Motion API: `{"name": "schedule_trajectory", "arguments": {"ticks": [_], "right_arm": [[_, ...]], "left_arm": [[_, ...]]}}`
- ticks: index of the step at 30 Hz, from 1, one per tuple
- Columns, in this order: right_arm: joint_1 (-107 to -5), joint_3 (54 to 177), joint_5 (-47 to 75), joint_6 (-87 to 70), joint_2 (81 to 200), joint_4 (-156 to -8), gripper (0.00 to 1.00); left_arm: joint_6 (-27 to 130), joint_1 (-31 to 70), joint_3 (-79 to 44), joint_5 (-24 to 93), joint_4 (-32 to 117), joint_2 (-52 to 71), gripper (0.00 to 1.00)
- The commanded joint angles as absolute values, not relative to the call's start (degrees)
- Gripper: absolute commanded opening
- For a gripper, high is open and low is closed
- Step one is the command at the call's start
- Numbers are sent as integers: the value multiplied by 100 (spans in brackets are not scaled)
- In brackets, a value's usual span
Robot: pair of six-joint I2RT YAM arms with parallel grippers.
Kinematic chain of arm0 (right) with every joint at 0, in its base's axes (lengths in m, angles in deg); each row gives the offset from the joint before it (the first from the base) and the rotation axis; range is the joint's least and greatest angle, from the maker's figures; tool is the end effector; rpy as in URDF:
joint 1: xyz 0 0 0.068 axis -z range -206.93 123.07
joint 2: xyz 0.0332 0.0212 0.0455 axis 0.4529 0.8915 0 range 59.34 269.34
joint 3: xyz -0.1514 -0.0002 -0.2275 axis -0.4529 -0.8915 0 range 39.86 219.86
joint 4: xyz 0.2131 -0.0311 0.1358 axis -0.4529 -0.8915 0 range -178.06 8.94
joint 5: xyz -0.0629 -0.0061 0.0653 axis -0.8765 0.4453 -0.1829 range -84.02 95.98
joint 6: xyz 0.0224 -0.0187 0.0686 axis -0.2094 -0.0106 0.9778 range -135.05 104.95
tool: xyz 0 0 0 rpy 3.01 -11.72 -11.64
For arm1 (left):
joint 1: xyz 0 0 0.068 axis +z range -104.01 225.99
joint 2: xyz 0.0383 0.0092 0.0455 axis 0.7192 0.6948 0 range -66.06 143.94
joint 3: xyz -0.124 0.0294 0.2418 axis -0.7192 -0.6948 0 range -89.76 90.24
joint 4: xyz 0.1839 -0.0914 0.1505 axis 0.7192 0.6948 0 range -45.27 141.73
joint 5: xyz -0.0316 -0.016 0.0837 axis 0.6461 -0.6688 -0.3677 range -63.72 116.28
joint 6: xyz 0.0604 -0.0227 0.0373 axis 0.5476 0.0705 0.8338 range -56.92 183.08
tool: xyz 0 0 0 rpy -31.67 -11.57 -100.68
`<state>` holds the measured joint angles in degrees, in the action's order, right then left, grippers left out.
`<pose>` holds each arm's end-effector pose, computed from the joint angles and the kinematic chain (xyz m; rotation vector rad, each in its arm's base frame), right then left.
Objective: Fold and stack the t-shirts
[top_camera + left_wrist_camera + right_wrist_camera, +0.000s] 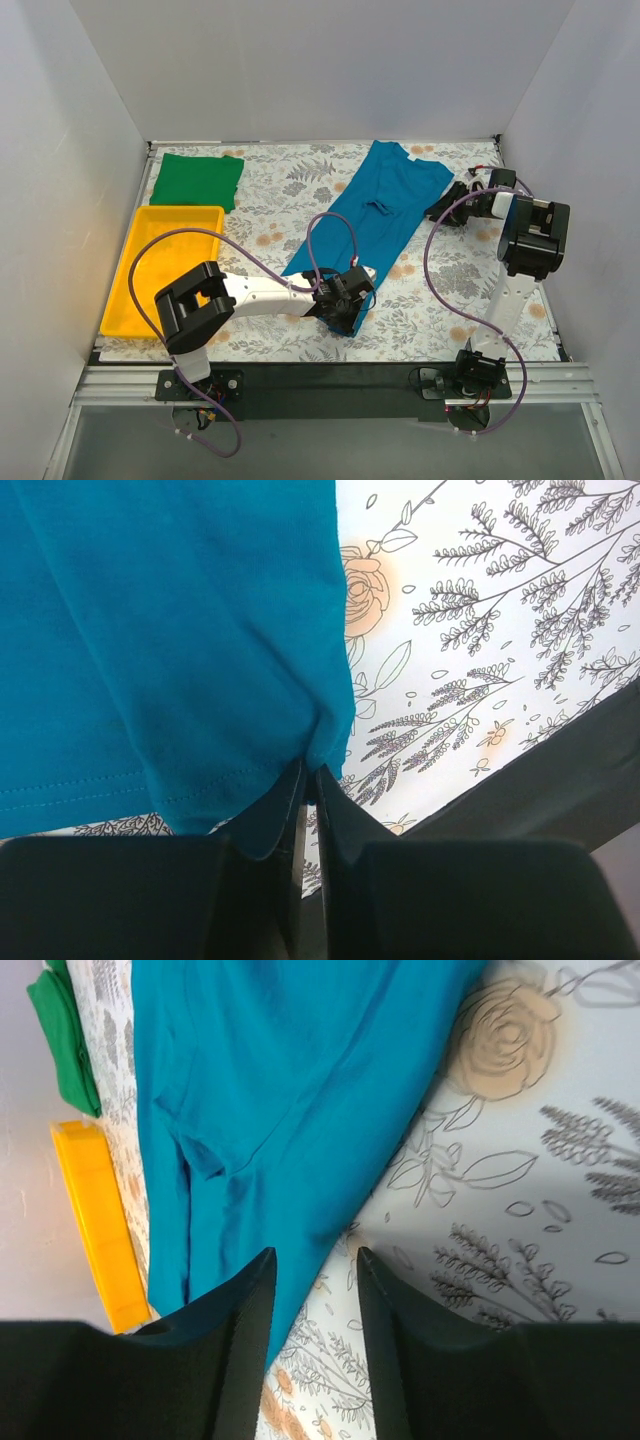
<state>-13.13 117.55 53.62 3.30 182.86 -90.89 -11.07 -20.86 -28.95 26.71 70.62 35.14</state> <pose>0.4385 -0.0601 0.1094 0.3462 2.3711 1.0765 0.1358 -0.3186 0.1397 -0.1856 2.9474 -0.5881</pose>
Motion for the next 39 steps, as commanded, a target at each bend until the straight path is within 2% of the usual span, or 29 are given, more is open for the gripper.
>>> {"name": "schedule_trajectory", "arguments": {"ticks": [1, 7, 15, 27, 34, 39], "right_arm": [[-1287, 11896, 4527, 367, 18616, -8994, 45], [-1304, 12072, 4439, 551, 18783, -8932, 39], [-1384, 12274, 4255, 666, 18968, -8932, 37], [-1533, 12318, 3868, 640, 18907, -8932, 28], [-1533, 12327, 3894, 604, 18889, -8924, 6], [-1419, 12345, 3938, 569, 18793, -8924, 1]], "left_arm": [[-1075, -2160, -2806, 2567, 7188, 3484, 4], [-1075, -2168, -2833, 2611, 7171, 3448, 3], [-1031, -2186, -2894, 2620, 7136, 3290, 3], [-1005, -2195, -3026, 2620, 6995, 2921, 2], [-943, -2195, -3184, 2839, 6881, 2789, 2], [-812, -2204, -3342, 3059, 6863, 2772, 0]]}}
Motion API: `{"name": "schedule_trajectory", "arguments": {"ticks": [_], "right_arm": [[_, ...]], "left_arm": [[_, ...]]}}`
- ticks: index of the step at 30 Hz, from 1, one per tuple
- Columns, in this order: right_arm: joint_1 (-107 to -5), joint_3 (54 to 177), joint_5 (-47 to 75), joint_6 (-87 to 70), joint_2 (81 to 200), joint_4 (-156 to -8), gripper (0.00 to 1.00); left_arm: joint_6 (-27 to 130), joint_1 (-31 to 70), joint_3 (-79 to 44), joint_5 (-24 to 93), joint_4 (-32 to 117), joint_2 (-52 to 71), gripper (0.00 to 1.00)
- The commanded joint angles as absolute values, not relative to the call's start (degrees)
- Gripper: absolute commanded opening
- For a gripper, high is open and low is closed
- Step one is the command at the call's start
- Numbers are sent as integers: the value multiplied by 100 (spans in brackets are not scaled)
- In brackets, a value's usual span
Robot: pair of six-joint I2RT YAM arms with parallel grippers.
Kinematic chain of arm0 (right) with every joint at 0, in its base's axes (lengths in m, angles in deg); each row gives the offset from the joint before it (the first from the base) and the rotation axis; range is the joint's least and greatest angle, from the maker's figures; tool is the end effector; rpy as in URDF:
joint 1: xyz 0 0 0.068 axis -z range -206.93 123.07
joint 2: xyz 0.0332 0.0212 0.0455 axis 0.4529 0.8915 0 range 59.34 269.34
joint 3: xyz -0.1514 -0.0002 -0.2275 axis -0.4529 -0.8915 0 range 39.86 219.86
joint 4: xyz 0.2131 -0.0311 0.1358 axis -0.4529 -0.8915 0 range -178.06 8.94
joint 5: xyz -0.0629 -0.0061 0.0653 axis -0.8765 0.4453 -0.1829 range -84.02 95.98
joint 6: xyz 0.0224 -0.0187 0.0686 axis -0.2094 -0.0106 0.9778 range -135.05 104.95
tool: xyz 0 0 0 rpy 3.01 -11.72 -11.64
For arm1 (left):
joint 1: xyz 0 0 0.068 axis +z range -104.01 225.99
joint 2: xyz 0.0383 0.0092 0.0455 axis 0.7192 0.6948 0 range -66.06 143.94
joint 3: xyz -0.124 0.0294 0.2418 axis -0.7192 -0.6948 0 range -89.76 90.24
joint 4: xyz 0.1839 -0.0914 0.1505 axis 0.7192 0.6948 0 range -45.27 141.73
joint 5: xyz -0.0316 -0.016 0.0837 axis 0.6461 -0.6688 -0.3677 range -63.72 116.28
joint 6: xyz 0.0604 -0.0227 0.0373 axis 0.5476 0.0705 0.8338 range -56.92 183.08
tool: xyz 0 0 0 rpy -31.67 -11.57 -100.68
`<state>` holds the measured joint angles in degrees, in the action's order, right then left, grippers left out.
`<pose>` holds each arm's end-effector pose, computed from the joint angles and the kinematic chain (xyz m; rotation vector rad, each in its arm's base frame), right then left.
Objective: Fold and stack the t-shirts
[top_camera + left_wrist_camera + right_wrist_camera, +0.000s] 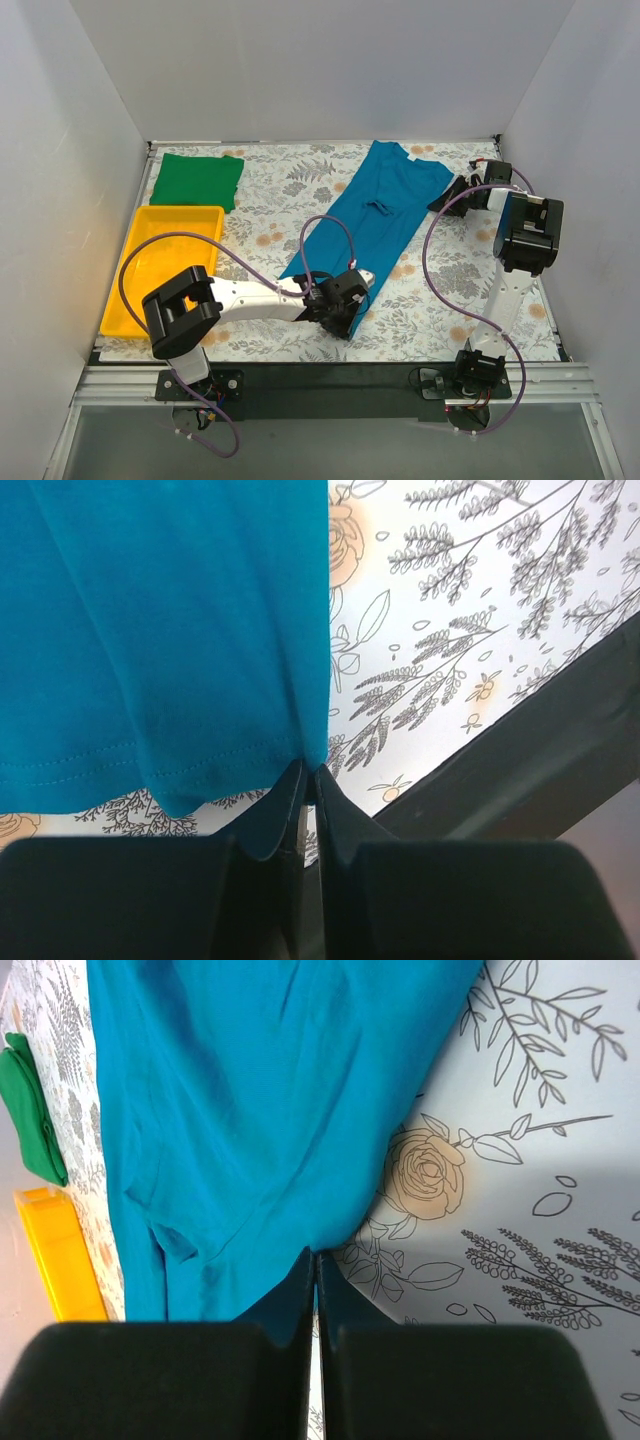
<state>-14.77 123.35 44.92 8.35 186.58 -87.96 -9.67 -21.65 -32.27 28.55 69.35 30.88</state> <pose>0.4687 -0.0607 0.1082 0.4392 2.3525 0.9185 0.1246 -0.3092 0.1486 -0.1181 2.9508 -0.6593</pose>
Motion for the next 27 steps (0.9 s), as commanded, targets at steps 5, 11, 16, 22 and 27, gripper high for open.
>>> {"name": "schedule_trajectory", "arguments": {"ticks": [5, 11, 16, 22, 27], "right_arm": [[-1287, 12345, 4026, 525, 18792, -8932, 1], [-1261, 12310, 4131, 367, 18749, -8941, 1], [-1234, 12415, 4035, 113, 18643, -8950, 1], [-1225, 12818, 3982, -264, 18818, -9186, 8], [-1225, 12934, 3833, -924, 18688, -9354, 34]], "left_arm": [[-724, -2221, -3492, 3226, 6837, 2728, 0], [-732, -2239, -3387, 3507, 6644, 2763, 0], [-741, -2256, -3220, 4156, 6363, 2973, 23], [-583, -2213, -3237, 3992, 6344, 2421, 54], [-486, -985, -3263, 3735, 6485, 1673, 61]]}}
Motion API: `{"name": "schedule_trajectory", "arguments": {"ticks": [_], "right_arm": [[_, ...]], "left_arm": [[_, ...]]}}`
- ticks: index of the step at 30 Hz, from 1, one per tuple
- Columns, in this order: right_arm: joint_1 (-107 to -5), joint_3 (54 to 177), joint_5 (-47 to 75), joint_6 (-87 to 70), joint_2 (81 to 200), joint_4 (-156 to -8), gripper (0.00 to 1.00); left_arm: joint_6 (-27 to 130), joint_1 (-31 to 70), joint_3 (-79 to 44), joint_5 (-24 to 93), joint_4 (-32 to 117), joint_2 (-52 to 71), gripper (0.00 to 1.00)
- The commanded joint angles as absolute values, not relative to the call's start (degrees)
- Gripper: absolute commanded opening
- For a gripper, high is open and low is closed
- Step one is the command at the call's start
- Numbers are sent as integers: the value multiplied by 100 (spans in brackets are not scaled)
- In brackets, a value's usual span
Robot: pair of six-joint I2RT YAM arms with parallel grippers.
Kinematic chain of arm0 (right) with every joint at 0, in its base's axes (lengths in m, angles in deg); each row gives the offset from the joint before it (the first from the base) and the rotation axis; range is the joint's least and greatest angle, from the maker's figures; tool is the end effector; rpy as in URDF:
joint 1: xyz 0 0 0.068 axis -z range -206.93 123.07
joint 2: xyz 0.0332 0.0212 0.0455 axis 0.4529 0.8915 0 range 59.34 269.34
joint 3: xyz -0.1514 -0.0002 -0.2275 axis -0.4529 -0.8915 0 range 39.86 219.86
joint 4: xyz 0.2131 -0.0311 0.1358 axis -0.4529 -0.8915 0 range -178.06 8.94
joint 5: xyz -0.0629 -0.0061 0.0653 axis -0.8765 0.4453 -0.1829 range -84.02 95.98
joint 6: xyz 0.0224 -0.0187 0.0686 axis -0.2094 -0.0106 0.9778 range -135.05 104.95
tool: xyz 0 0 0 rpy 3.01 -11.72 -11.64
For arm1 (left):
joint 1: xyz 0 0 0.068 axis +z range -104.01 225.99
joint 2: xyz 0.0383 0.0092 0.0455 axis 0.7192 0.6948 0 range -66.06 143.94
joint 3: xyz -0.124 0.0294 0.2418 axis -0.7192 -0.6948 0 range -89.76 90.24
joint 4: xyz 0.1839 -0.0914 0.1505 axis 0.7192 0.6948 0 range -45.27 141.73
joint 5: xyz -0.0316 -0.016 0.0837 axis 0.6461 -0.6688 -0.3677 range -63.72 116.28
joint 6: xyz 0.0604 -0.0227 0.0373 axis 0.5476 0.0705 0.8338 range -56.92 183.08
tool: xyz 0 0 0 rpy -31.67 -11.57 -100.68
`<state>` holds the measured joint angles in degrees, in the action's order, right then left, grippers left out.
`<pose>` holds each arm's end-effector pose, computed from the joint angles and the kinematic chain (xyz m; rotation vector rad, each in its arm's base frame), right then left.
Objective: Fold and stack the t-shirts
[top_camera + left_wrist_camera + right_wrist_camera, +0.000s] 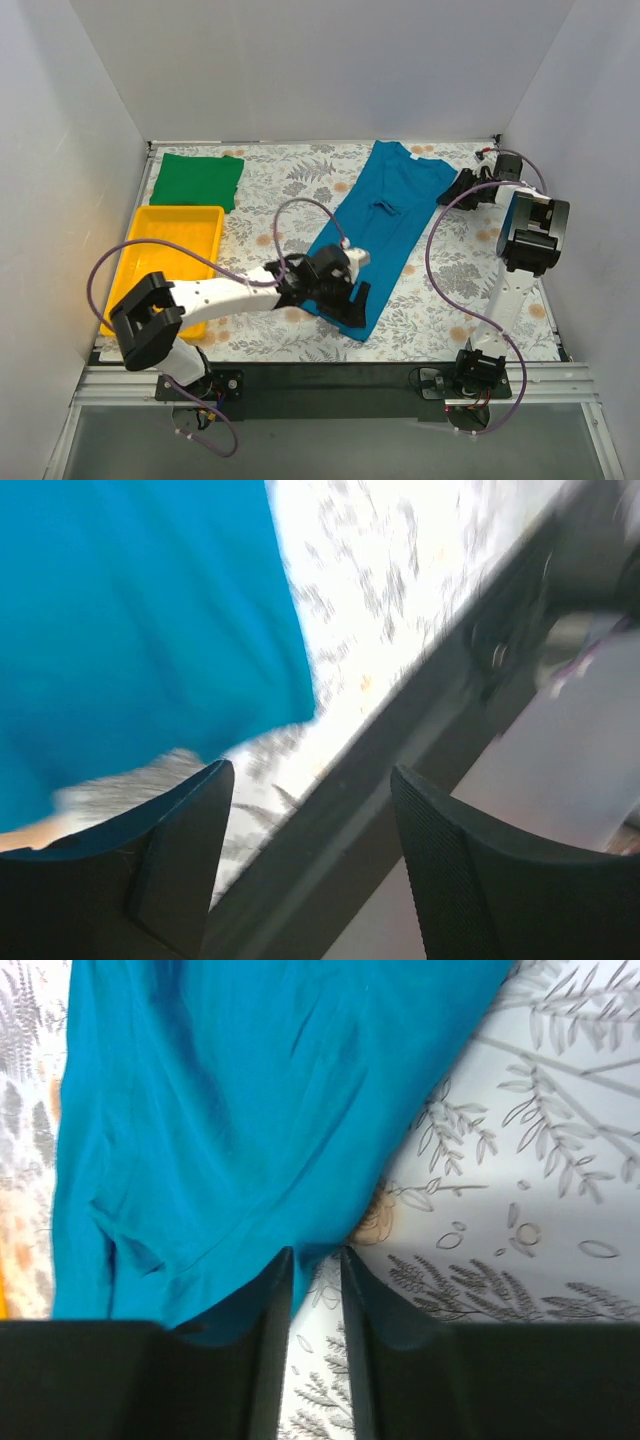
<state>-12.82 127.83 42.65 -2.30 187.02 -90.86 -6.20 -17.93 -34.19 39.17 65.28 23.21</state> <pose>0.4780 -0.0816 0.1226 0.2638 2.3297 0.7610 0.1311 -0.2994 0.1865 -0.0303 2.9300 -0.9979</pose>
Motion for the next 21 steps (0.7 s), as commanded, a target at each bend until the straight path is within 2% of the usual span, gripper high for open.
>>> {"name": "schedule_trajectory", "arguments": {"ticks": [1, 4, 10, 13, 17, 21], "right_arm": [[-1225, 12925, 3798, -1195, 18626, -9380, 38], [-1217, 12837, 3613, -1722, 18354, -9486, 49], [-1217, 12109, 4043, -2698, 17642, -9846, 61], [-1217, 11511, 4263, -3121, 17229, -10013, 64], [-1217, 10939, 4492, -3710, 16728, -10417, 65], [-1217, 10473, 4501, -4106, 16148, -10655, 65]], "left_arm": [[-417, -408, -3246, 3805, 6407, 1638, 64], [-188, 683, -2948, 4148, 6205, 1979, 65], [23, 1680, -1071, 4623, 6195, 4210, 62], [41, 1821, -269, 4833, 6361, 5291, 60], [41, 1910, 1607, 5010, 7151, 6888, 53], [59, 1910, 2291, 5133, 7540, 7500, 46]]}}
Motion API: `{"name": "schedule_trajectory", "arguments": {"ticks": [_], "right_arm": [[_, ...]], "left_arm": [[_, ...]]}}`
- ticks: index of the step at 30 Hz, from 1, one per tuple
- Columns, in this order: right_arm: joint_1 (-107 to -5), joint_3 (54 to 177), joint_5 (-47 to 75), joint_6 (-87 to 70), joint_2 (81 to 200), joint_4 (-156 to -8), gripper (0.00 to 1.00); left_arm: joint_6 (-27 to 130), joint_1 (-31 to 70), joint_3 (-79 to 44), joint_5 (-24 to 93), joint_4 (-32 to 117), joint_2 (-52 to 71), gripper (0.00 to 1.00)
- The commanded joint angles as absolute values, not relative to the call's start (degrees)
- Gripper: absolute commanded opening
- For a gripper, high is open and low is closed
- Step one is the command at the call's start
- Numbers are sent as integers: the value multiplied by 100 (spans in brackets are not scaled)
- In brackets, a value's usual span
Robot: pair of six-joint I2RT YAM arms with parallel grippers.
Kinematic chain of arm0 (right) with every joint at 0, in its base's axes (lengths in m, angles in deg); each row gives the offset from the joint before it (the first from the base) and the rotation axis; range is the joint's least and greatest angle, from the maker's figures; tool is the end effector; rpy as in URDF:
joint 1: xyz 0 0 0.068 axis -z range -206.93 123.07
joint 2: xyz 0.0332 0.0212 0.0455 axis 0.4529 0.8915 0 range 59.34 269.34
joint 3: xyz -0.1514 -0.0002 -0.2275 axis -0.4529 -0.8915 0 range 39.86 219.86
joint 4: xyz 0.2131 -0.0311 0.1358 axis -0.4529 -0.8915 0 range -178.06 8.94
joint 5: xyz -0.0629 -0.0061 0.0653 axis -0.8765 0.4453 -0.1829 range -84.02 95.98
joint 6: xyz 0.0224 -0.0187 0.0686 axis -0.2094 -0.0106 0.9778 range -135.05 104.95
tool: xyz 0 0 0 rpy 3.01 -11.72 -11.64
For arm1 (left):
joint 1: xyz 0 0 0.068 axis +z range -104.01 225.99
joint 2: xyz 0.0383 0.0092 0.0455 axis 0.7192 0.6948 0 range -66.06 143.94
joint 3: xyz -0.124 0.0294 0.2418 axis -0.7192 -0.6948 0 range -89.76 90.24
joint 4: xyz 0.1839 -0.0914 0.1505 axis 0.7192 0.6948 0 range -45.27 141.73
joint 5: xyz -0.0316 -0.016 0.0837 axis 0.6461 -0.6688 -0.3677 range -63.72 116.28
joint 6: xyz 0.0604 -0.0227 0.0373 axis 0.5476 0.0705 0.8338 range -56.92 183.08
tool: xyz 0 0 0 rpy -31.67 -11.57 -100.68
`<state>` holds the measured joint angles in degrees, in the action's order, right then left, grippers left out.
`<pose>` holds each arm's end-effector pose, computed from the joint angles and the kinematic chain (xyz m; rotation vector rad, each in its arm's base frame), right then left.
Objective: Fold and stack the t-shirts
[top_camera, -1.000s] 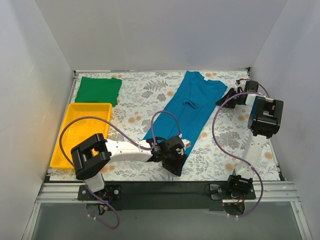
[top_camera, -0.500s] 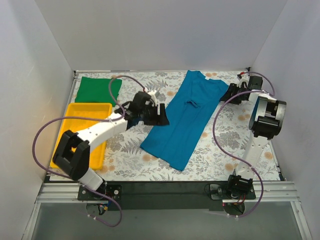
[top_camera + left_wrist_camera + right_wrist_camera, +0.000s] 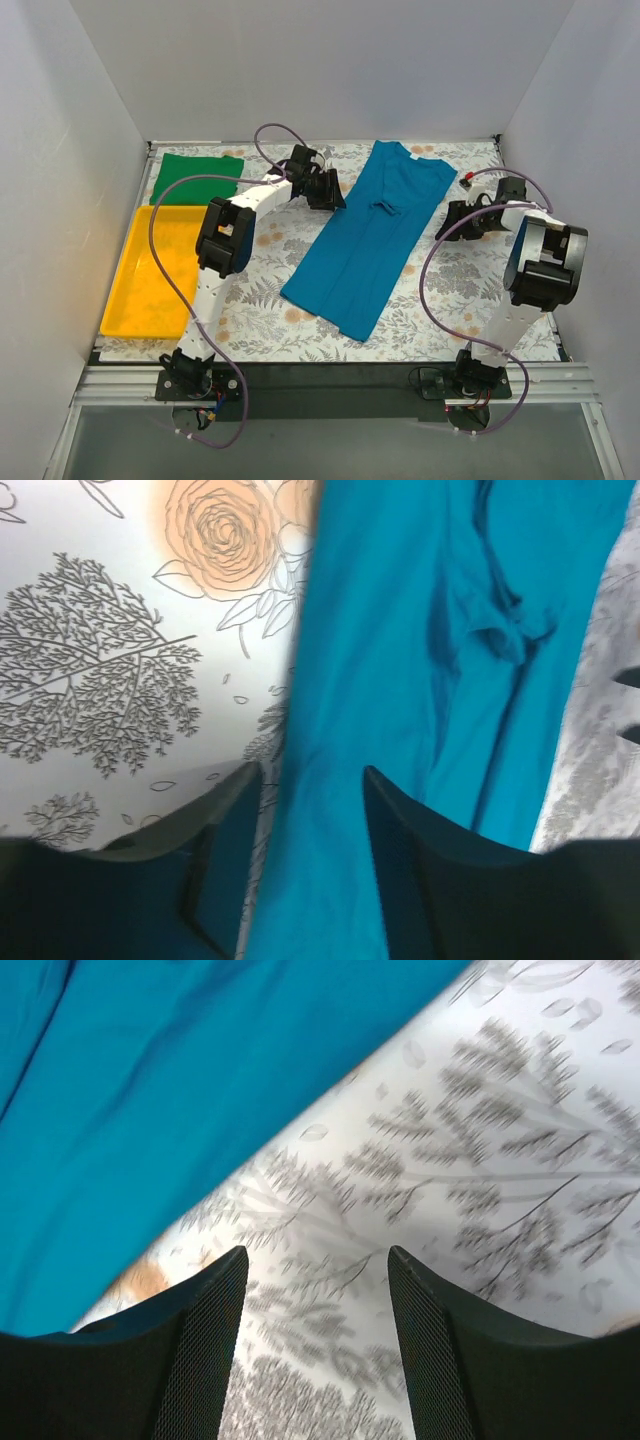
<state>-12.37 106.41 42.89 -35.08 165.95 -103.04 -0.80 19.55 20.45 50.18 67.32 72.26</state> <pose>0.3717 -0.0577 0.1503 -0.3178 2.4189 0.5947 0.4710 -0.2625 0.1288 -0.6816 2.6555 -1.0999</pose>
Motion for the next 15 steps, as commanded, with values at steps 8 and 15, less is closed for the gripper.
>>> {"name": "schedule_trajectory", "arguments": {"ticks": [8, 15], "right_arm": [[-1217, 10130, 4983, -4019, 15681, -10848, 66], [-1217, 9779, 4958, -4098, 15365, -10927, 66]], "left_arm": [[59, 1927, 2379, 5388, 7566, 7649, 9], [-161, 2138, 1458, 5028, 7312, 7027, 0]]}}
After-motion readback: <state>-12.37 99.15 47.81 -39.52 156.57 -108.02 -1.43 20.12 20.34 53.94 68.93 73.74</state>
